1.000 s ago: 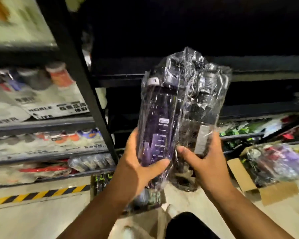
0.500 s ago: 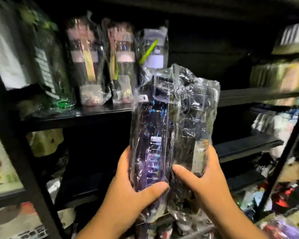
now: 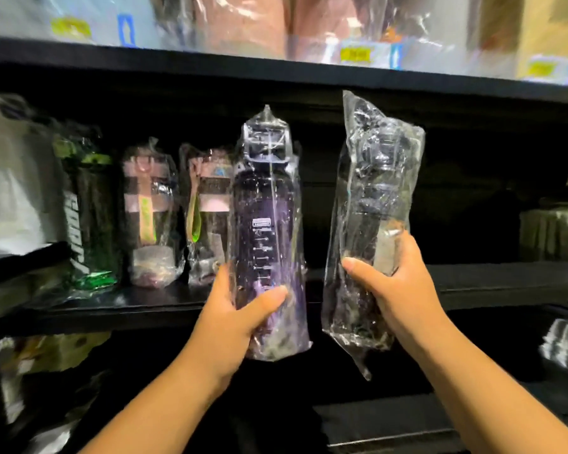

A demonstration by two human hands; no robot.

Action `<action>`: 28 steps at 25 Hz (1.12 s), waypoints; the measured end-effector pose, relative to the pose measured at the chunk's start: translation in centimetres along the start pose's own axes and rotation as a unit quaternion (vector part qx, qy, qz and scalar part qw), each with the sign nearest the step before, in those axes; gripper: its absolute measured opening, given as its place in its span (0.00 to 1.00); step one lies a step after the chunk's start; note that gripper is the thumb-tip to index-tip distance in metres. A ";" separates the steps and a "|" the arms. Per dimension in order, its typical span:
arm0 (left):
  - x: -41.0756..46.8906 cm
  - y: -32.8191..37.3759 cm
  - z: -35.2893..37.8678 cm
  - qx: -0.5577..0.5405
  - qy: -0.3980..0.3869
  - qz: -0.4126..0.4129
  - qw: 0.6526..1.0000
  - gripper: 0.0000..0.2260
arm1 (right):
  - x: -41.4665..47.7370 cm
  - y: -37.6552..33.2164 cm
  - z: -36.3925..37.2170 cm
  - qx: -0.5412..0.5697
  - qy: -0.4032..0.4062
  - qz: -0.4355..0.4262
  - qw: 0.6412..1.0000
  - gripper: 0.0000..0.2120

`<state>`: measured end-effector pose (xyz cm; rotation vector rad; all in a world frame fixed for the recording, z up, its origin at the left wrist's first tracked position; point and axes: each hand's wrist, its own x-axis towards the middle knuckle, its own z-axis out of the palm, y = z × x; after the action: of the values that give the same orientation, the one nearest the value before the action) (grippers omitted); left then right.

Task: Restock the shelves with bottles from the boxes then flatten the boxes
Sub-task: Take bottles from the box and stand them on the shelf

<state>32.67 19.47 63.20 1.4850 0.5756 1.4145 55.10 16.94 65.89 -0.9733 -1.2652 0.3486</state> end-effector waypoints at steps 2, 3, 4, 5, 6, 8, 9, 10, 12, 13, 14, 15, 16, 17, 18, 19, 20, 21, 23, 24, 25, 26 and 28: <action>1.5 -0.3 0.5 -0.015 0.030 0.002 0.999 0.34 | 3.1 1.5 -0.6 -0.008 0.002 0.003 1.000 0.40; 2.3 -0.6 0.8 -0.011 0.044 0.010 0.999 0.32 | 4.6 2.3 -0.7 -0.011 0.004 0.002 1.000 0.39; 2.6 -0.8 1.0 -0.003 0.056 0.017 0.998 0.31 | 5.8 3.2 -0.5 -0.018 0.007 0.001 1.000 0.38; 3.1 -1.1 1.3 0.013 0.069 0.025 0.997 0.31 | 7.1 4.0 -0.3 -0.025 0.009 -0.001 1.000 0.38; 3.7 -1.4 1.5 0.026 0.082 0.035 0.996 0.30 | 8.5 5.1 0.0 -0.039 0.009 -0.003 0.999 0.40; 3.7 -1.6 1.2 0.042 0.088 0.037 0.995 0.31 | 9.9 7.0 1.2 -0.088 0.001 -0.006 0.996 0.48; 4.0 -1.9 1.2 0.053 0.093 0.043 0.993 0.32 | 10.8 8.0 1.6 -0.100 -0.003 -0.002 0.995 0.50; 4.2 -2.2 1.2 0.061 0.101 0.049 0.992 0.31 | 11.4 8.7 2.0 -0.105 -0.004 0.004 0.994 0.50; 4.6 -2.6 1.4 0.077 0.114 0.060 0.989 0.30 | 12.7 9.9 3.0 -0.120 -0.013 0.021 0.992 0.49; 4.7 -2.8 1.4 0.083 0.119 0.066 0.987 0.29 | 13.2 10.3 3.5 -0.134 -0.023 0.033 0.990 0.49; 4.8 -2.9 1.5 0.085 0.126 0.069 0.986 0.28 | 13.6 10.7 3.8 -0.143 -0.031 0.048 0.988 0.49; 4.8 -3.0 1.5 0.088 0.128 0.070 0.985 0.27 | 13.9 11.0 4.0 -0.148 -0.034 0.059 0.987 0.48; 4.8 -2.9 1.7 0.092 0.128 0.072 0.985 0.26 | 14.1 11.3 4.1 -0.151 -0.035 0.066 0.986 0.48; 4.8 -2.9 1.7 0.097 0.126 0.073 0.985 0.27 | 14.2 11.4 4.2 -0.153 -0.034 0.068 0.985 0.48; 4.8 -3.0 1.6 0.103 0.123 0.073 0.984 0.29 | 14.2 11.4 4.2 -0.153 -0.034 0.070 0.985 0.47; 4.9 -3.2 1.6 0.107 0.122 0.073 0.984 0.30 | 14.2 11.3 4.1 -0.152 -0.034 0.069 0.985 0.47; 4.8 -3.2 1.7 0.109 0.126 0.073 0.983 0.30 | 14.0 11.1 4.1 -0.149 -0.036 0.072 0.985 0.48; 4.8 -3.0 1.9 0.112 0.129 0.072 0.983 0.30 | 13.7 10.8 4.1 -0.145 -0.040 0.078 0.986 0.49; 4.6 -2.3 2.7 0.118 0.126 0.068 0.983 0.28 | 13.0 9.9 3.9 -0.149 -0.039 0.087 0.984 0.52; 4.6 -1.9 3.2 0.119 0.121 0.066 0.983 0.27 | 12.5 9.3 3.6 -0.156 -0.024 0.080 0.984 0.52; 4.6 -1.7 3.4 0.118 0.116 0.067 0.984 0.28 | 11.8 8.5 3.2 -0.151 -0.001 0.063 0.986 0.49; 4.7 -1.5 3.8 0.119 0.109 0.069 0.985 0.30 | 10.9 7.6 2.8 -0.116 0.017 0.044 0.992 0.44; 4.9 -1.0 4.9 0.129 0.081 0.070 0.986 0.33 | 8.3 5.3 1.7 0.019 -0.003 0.035 0.999 0.36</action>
<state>38.56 22.53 65.44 1.6491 0.7930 1.6272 57.67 26.51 67.10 -0.9863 -1.2277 0.4301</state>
